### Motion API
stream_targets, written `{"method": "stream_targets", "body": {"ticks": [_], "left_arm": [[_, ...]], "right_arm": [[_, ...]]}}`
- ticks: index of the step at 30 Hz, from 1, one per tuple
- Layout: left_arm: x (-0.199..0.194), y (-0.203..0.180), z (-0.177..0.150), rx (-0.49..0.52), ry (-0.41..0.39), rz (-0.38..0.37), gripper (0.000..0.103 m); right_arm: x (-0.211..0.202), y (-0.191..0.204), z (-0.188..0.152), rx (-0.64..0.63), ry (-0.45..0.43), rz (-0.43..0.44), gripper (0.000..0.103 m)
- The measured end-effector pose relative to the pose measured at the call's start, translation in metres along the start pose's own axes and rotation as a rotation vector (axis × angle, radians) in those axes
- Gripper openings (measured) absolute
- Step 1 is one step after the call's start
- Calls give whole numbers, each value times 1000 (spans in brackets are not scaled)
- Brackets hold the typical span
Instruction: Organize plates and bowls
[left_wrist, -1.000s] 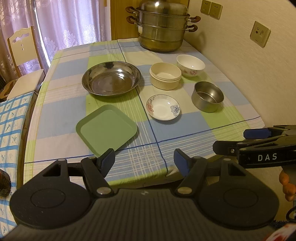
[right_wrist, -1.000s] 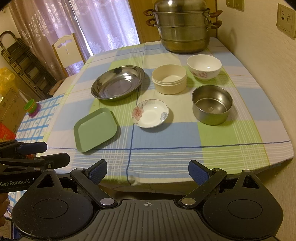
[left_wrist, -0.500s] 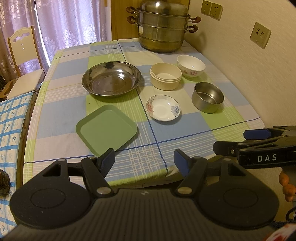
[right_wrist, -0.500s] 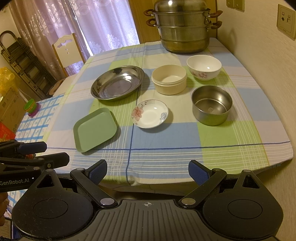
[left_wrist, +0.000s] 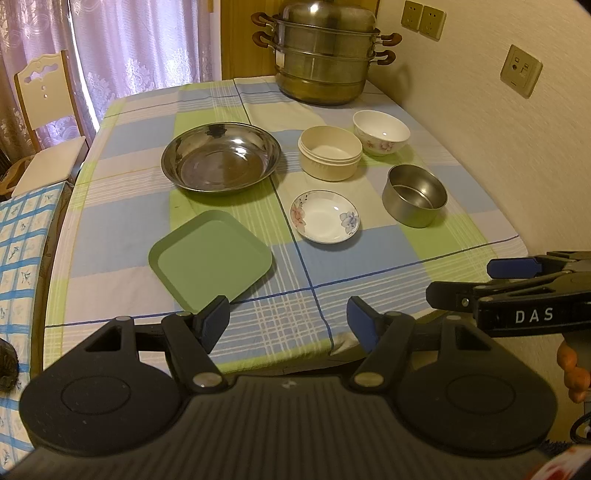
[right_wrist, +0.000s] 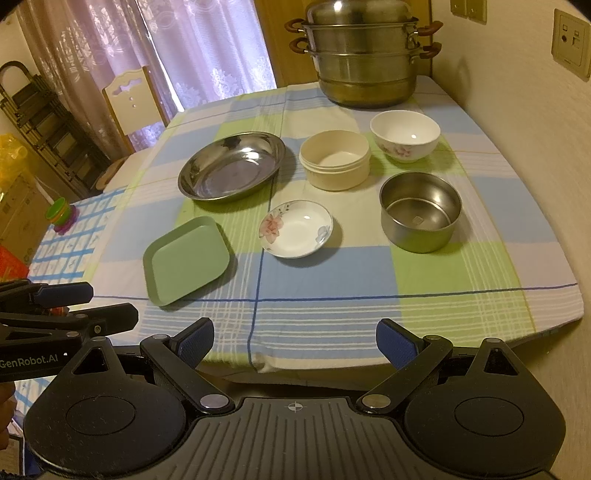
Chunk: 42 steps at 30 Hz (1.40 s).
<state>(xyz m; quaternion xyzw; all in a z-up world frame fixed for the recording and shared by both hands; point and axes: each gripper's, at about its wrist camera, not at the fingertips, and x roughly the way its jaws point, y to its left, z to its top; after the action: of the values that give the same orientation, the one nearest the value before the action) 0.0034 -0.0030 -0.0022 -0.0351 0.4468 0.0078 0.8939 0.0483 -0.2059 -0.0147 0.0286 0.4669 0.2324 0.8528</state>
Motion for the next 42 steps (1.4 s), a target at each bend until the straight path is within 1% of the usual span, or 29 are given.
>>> {"method": "stream_targets", "body": {"ticks": [10, 11, 16, 18, 33, 37, 42], "left_arm": [[0, -1, -1, -2, 1, -1, 68], [0, -1, -1, -2, 1, -1, 68], [0, -1, -1, -3, 2, -2, 68], [0, -1, -1, -4, 2, -2, 68], [2, -6, 5, -32, 5, 12, 68], [4, -5, 7, -56, 11, 22, 68], [8, -2, 10, -110, 14, 62, 68]], "right_arm": [[0, 0, 1, -1, 1, 0, 95], [-1, -4, 5, -1, 2, 0, 95], [2, 2, 1, -3, 1, 0, 95], [-1, -2, 5, -4, 1, 0, 95], [6, -2, 9, -24, 7, 11, 95], [8, -3, 13, -41, 4, 31, 95], [9, -5, 22, -84, -47, 88, 95]]}}
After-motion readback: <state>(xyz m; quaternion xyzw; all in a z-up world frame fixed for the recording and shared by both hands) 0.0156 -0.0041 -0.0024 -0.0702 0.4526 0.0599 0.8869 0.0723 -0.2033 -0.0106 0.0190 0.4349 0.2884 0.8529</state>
